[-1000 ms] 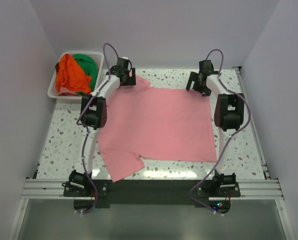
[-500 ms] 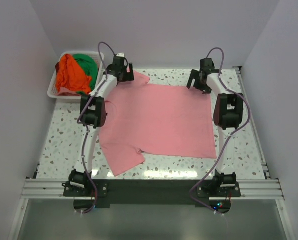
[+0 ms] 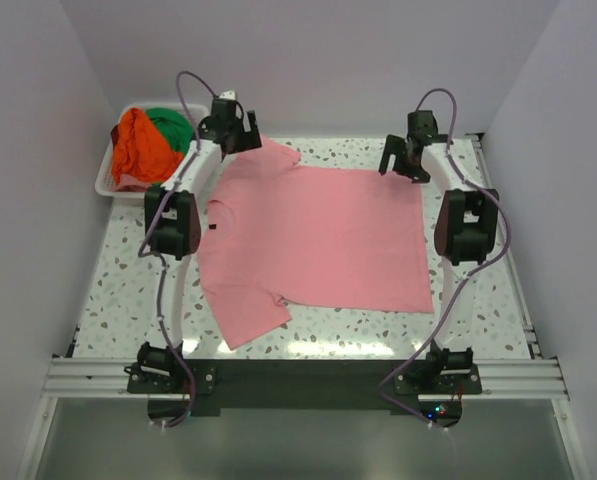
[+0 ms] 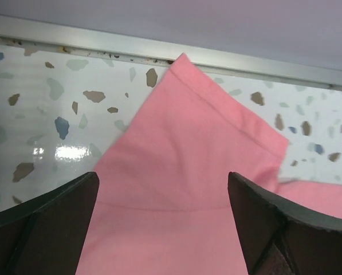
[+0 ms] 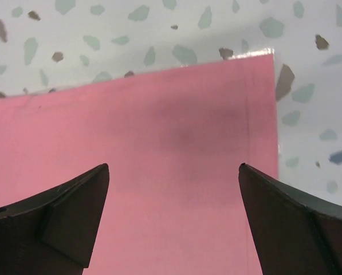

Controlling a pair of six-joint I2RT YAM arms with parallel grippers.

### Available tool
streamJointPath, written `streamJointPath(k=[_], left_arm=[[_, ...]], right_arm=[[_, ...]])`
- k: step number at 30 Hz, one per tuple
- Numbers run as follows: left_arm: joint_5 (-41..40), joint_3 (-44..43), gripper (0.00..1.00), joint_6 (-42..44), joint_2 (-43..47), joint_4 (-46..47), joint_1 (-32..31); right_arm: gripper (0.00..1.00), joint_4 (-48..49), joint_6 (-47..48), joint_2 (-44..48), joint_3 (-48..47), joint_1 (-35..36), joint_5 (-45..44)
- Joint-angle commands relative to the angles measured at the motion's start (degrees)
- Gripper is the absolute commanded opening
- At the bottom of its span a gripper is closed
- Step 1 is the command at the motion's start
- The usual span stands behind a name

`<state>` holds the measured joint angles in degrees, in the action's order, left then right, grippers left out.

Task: Fold and stack the t-shirts
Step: Fold the tshirt

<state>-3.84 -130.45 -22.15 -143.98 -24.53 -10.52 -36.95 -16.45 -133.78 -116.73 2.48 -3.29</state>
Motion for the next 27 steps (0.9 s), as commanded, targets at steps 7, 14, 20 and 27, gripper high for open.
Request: streamJointPath(k=[7,14,20,27], left_arm=[[-0.63,23.28,1.00,-4.81,36.35,-6.40,-3.97],[-10.13,64.19,1.00,-17.29,63.01,-6.93,-17.57],[-14.61,80.68,1.00,-31.09,77.61,-23.40,-25.40],[-2.50,95.46,1.00,-39.18,88.69,-25.39,-27.09]], right_arm=[[0.98,8.90,-1.74,37.16,31.97,1.21,2.76],[0.99,12.78,-5.79,57.03,57.19,2.53,2.07],[0.99,11.46,-5.88,61.09,61.00,2.53,1.35],[0.99,10.76,-5.88,58.63,60.92,2.53,0.57]])
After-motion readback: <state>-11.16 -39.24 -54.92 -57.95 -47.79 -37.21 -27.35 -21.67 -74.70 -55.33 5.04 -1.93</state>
